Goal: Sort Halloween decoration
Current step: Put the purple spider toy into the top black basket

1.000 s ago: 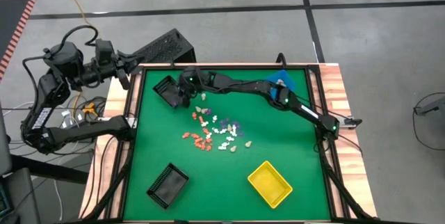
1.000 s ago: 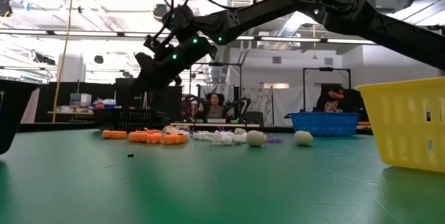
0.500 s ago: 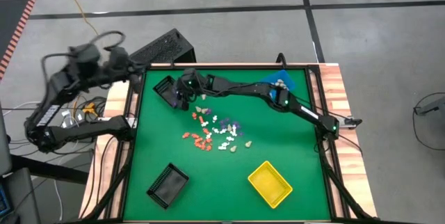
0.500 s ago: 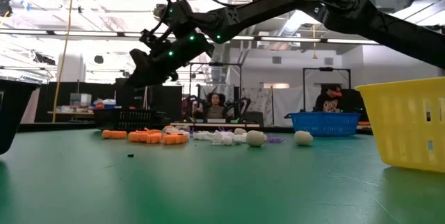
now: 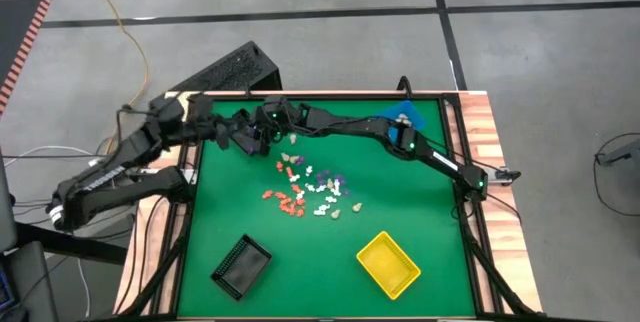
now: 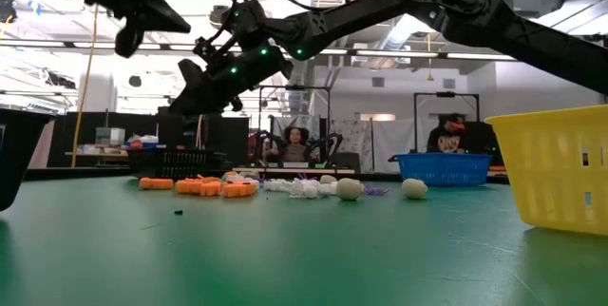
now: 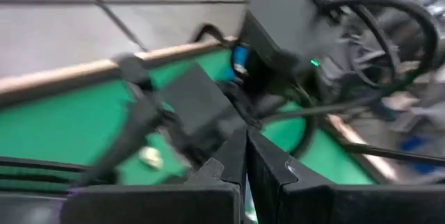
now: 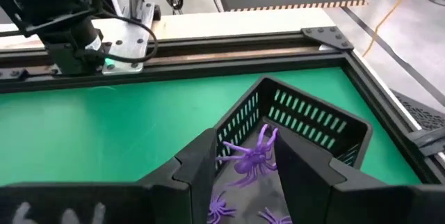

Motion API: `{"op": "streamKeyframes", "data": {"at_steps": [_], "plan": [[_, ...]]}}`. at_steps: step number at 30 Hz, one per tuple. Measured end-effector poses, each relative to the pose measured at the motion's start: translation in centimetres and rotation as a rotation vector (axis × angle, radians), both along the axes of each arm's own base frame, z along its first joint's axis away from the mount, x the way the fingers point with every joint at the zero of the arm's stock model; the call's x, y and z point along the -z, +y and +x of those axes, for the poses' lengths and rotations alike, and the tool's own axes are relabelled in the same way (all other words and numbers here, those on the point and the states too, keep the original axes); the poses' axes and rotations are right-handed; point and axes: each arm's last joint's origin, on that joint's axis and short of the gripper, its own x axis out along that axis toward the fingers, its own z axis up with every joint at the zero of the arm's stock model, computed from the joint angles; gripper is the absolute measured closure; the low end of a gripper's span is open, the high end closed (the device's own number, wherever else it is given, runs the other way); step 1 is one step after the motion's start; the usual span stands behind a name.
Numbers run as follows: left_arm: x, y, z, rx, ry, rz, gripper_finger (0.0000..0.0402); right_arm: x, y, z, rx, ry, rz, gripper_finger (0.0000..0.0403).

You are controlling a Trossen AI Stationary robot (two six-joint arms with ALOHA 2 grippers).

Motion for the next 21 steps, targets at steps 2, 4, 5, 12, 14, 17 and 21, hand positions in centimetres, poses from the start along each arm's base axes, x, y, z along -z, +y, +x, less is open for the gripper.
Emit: {"op": "streamKeyframes", "data": {"at_steps": [2, 4, 5, 12, 14, 17, 21], "plan": [[1.3, 0.1, 0.2, 0.014, -0.006, -0.054, 0.0401, 0.0, 0.0, 0.0, -0.001, 0.000, 0.001, 0.0232], [2.3, 0.3, 0.1, -0.003, 0.017, -0.091, 0.0401, 0.0, 0.0, 0.0, -0.001, 0.000, 0.001, 0.0228], [2.4, 0.3, 0.0, -0.020, 0.018, -0.094, 0.0401, 0.0, 0.0, 0.0, -0.001, 0.002, 0.001, 0.0225], [1.9, 0.2, -1.2, -0.062, 0.026, -0.086, 0.0401, 0.1, 0.0, 0.0, -0.001, 0.008, 0.003, 0.0157], [2.3, 0.1, -1.6, -0.070, 0.068, -0.107, 0.0401, 0.1, 0.0, 0.0, -0.001, 0.008, 0.003, 0.0135], [2.6, 0.0, -1.8, -0.073, 0.098, -0.108, 0.0401, 0.0, 0.0, 0.0, -0.003, 0.004, -0.002, 0.0112], [3.3, 0.1, -1.5, -0.026, 0.125, -0.107, 0.0402, 0.0, 0.0, 0.0, -0.004, -0.003, -0.008, 0.0098]]}}
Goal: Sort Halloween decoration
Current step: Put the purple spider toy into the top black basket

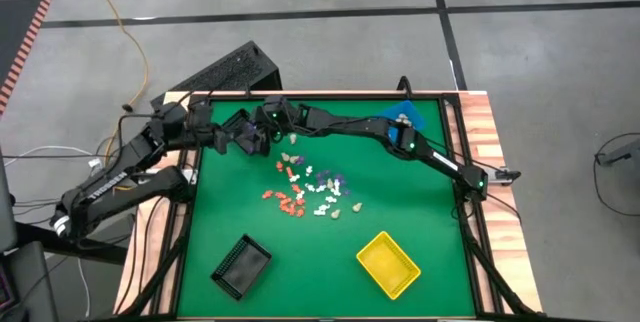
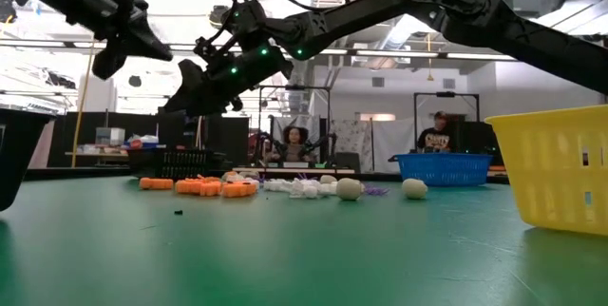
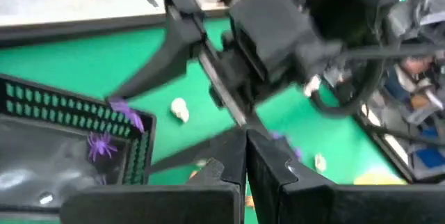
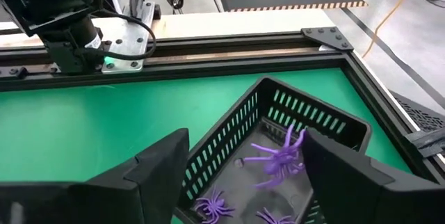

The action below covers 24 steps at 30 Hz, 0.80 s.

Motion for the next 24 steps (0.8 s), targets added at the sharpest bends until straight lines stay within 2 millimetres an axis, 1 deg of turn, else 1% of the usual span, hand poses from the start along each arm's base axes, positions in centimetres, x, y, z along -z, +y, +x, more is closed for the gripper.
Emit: {"op": "streamKeyframes", "data": {"at_steps": [3, 7, 9, 16, 21, 24], "plan": [[1.2, 0.2, 0.1, -0.005, 0.030, -0.012, 0.0402, -0.2, 0.0, 0.1, 0.000, -0.021, -0.006, 0.0097], [1.6, 0.6, 0.3, -0.023, -0.030, 0.033, 0.0402, -0.3, 0.0, 0.1, 0.000, -0.028, -0.008, 0.0097], [2.1, 0.9, 0.3, -0.043, -0.008, 0.019, 0.0402, -0.3, 0.1, 0.1, -0.003, -0.032, -0.009, 0.0097], [2.8, 1.9, 0.8, -0.073, 0.083, 0.055, 0.0402, -0.4, 0.6, 0.3, -0.011, -0.045, -0.013, 0.0097], [2.7, 2.5, 1.3, -0.091, 0.072, 0.095, 0.0401, -0.4, 0.6, 0.3, -0.012, -0.045, -0.012, 0.0097], [3.1, 2.7, 1.4, -0.083, 0.106, 0.081, 0.0402, -0.4, 0.7, 0.3, -0.013, -0.048, -0.013, 0.0097]]}}
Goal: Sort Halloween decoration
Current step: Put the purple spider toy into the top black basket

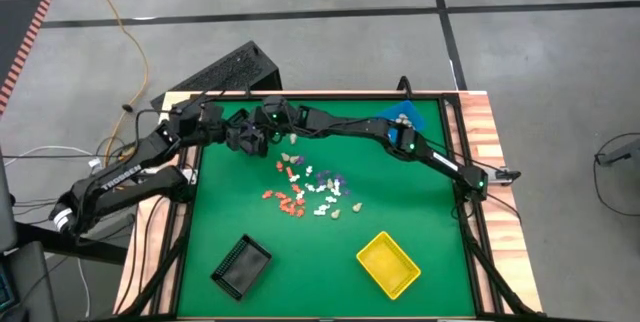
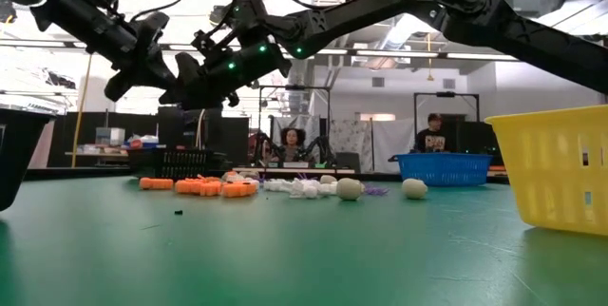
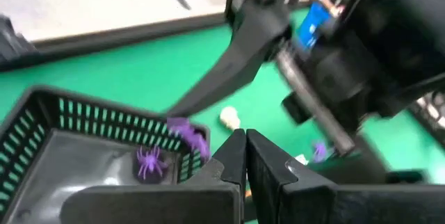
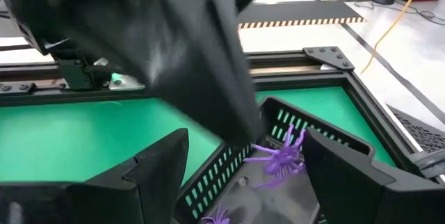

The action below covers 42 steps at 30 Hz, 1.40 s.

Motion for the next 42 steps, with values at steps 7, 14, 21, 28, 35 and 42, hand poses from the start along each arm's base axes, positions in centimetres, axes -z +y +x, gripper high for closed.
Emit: {"op": "streamKeyframes", "data": {"at_steps": [7, 14, 21, 28, 35, 42], "plan": [[0.6, 0.6, 0.6, 0.005, 0.044, -0.003, 0.0402, 0.0, 0.1, 0.0, -0.002, -0.004, -0.001, 0.0097], [1.3, 1.1, 0.6, -0.078, 0.141, 0.014, 0.0401, 0.0, 0.2, 0.1, -0.004, -0.004, 0.000, 0.0097], [1.6, 1.1, 0.3, -0.134, 0.204, 0.026, 0.0401, 0.0, 0.2, 0.1, -0.005, -0.003, 0.000, 0.0097], [1.2, 1.5, 0.4, -0.090, 0.118, 0.019, 0.0401, 0.0, 0.1, 0.0, 0.003, 0.001, -0.001, 0.0097], [-0.3, 1.1, -0.2, -0.014, -0.027, 0.013, 0.0401, 0.2, -0.1, -0.1, 0.005, 0.016, 0.003, 0.0097], [0.1, 1.1, -0.3, -0.012, 0.002, -0.005, 0.0401, 0.2, -0.2, -0.1, 0.002, 0.017, 0.005, 0.0097]]}}
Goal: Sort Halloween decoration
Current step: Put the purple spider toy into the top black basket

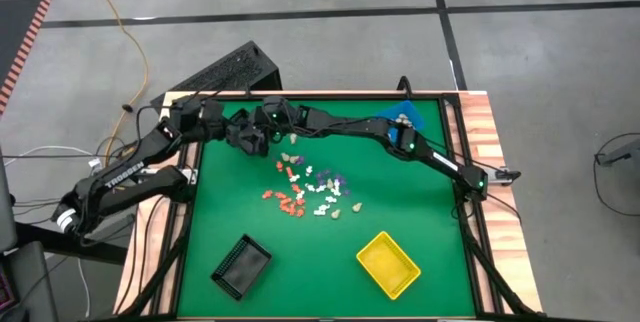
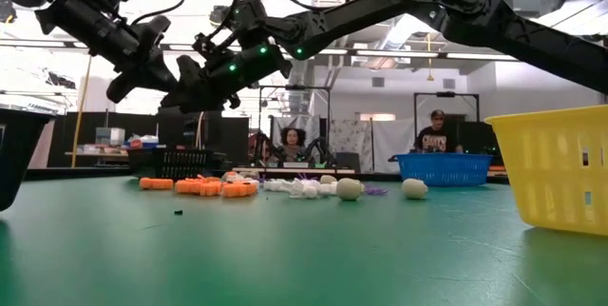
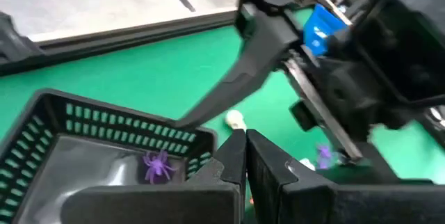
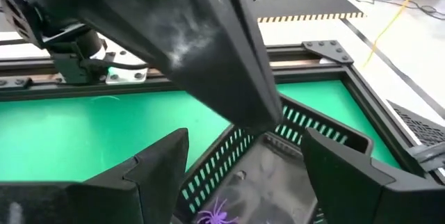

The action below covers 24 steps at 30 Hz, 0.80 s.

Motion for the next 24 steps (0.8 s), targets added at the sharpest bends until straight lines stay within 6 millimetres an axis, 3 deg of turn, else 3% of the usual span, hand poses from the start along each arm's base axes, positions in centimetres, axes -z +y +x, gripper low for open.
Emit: {"op": "streamKeyframes", "data": {"at_steps": [3, 6, 12, 17, 24], "plan": [[0.0, 0.0, 0.0, -0.007, 0.004, 0.000, 0.0401, 0.6, -0.1, -0.4, 0.010, 0.085, 0.013, 0.0097], [-0.3, -0.3, -0.2, 0.014, -0.026, -0.001, 0.0401, 1.4, -0.2, -2.1, 0.013, 0.314, 0.051, 0.0097], [-1.1, -1.0, -0.7, 0.019, -0.077, 0.033, 0.0401, 2.5, 0.2, -4.2, -0.132, 0.545, 0.226, 0.0101], [-1.5, -1.4, -1.0, 0.016, -0.099, 0.059, 0.0401, 2.0, 2.3, -3.1, -0.186, 0.478, 0.197, 0.0108], [-1.6, -1.6, -1.2, 0.013, -0.113, 0.052, 0.0401, 2.7, 4.6, -1.0, -0.143, 0.366, -0.006, 0.0109]]}}
